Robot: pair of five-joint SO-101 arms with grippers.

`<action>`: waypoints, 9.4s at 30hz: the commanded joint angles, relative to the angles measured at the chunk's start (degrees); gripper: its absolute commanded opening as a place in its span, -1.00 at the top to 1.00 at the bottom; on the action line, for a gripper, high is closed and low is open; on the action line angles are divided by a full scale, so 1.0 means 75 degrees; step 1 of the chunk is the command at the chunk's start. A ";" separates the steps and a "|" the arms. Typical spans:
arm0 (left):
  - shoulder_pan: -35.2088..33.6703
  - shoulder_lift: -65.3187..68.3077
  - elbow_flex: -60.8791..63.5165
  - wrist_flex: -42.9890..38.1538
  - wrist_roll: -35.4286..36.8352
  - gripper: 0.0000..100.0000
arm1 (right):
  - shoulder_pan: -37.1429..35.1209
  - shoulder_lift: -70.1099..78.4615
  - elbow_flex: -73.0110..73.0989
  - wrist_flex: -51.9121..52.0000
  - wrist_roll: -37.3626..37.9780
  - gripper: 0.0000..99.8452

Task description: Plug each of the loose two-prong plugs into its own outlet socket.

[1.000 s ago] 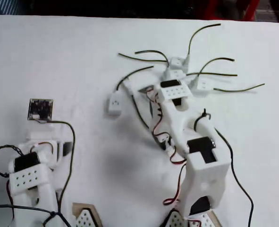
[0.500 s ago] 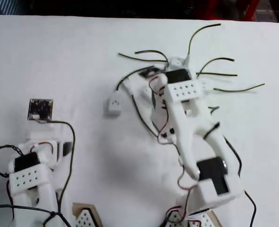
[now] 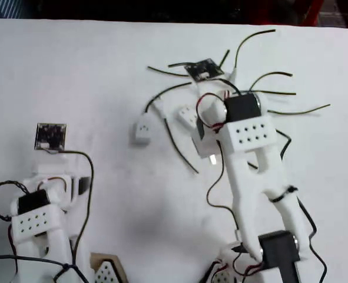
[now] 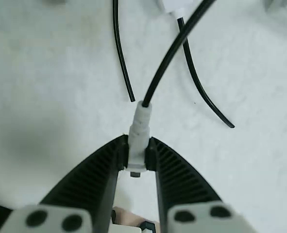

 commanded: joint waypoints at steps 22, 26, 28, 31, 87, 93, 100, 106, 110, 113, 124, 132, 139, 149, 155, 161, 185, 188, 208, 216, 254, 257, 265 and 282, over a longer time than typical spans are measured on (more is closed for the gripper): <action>-0.0018 -0.0158 -0.0059 -0.0246 -0.0035 0.39 | 0.0018 -0.3370 0.5650 -0.6687 -0.2321 0.97; 0.0217 -0.0123 -0.0481 0.0035 -0.0035 0.39 | 0.0158 -0.3382 0.6388 -0.7672 -0.2544 0.97; 0.0393 -0.0111 -0.0961 0.0492 -0.0035 0.38 | 0.0463 -0.3382 0.6552 -0.7965 -0.2544 0.97; 0.0850 -0.0100 -0.1958 0.1383 -0.0035 0.38 | 0.1037 -0.3323 0.6693 -0.8246 -0.2743 0.97; 0.3593 1.2982 -1.4242 0.4255 0.0961 0.51 | 0.1776 -0.3311 0.7162 -0.8844 -0.3645 0.97; 0.2831 1.3099 -1.5367 0.4958 0.0668 0.51 | 0.1776 -0.3311 0.7162 -0.8832 -0.3645 0.97; 0.2620 1.3087 -1.6774 0.6013 0.0316 0.51 | 0.1764 -0.3311 0.7162 -0.8832 -0.3645 0.97; 0.2854 1.3181 -1.6832 0.6201 0.0000 0.51 | 0.1764 -0.3311 0.7162 -0.8832 -0.3645 0.97; 0.3007 1.3744 -1.6633 0.5790 0.0000 0.51 | 0.1764 -0.3311 0.7256 -0.8879 -0.3634 0.97; 0.2995 1.4318 -1.6727 0.5544 0.0000 0.51 | 0.1764 -0.3311 0.7256 -0.8879 -0.3634 0.97; 0.3241 1.4658 -1.7055 0.5556 -0.0012 0.68 | 0.1764 -0.3311 0.7256 -0.8879 -0.3622 0.97; 0.3534 1.4658 -1.7852 0.6212 -0.0586 0.93 | 0.1764 -0.3311 0.7256 -0.8879 -0.3610 0.97; 0.3733 1.4646 -1.8626 0.6881 -0.0551 0.96 | 0.1764 -0.3311 0.7256 -0.8879 -0.3610 0.97; 0.4062 1.4541 -1.8661 0.6916 -0.0527 0.96 | 0.1764 -0.3311 0.7256 -0.8879 -0.3610 0.97; 0.4577 1.3111 -1.7395 0.6916 -0.0516 0.96 | 0.1764 -0.3311 0.7244 -0.8879 -0.3610 0.97; 0.5046 1.1317 -1.5414 0.6763 -0.0527 0.96 | 0.1764 -0.3311 0.7244 -0.8879 -0.3610 0.97; 0.5597 0.8434 -0.7138 0.0914 -0.0527 0.75 | 0.1764 -0.3311 0.7244 -0.8879 -0.3599 0.97; 0.5667 0.8434 -0.7138 0.0914 -0.0328 0.66 | 0.1764 -0.3311 0.7256 -0.8879 -0.3599 0.97; 0.5585 0.8094 -0.8944 0.3294 -0.0211 0.56 | 0.1764 -0.3311 0.7267 -0.8879 -0.3599 0.97; 0.5527 0.5316 -0.8170 0.3552 -0.0199 0.56 | 0.1764 -0.3311 0.7267 -0.8879 -0.3599 0.97; 0.3311 -0.0768 -0.1805 -0.0574 0.2872 0.56 | -0.3499 -0.3393 0.5884 -0.5996 -0.1969 0.97; 0.3499 -0.0873 -0.1758 -0.0551 0.2872 0.56 | -0.3804 -0.3393 0.5873 -0.5996 -0.1969 0.97; 0.3698 -0.0873 -0.1758 -0.0504 0.2872 0.56 | -0.4003 -0.4530 0.5908 -0.5996 -0.1969 0.97; 0.4542 -0.0885 -0.2473 0.0598 0.2825 0.56 | -0.4425 -0.5304 0.6588 -0.6640 -0.1676 0.97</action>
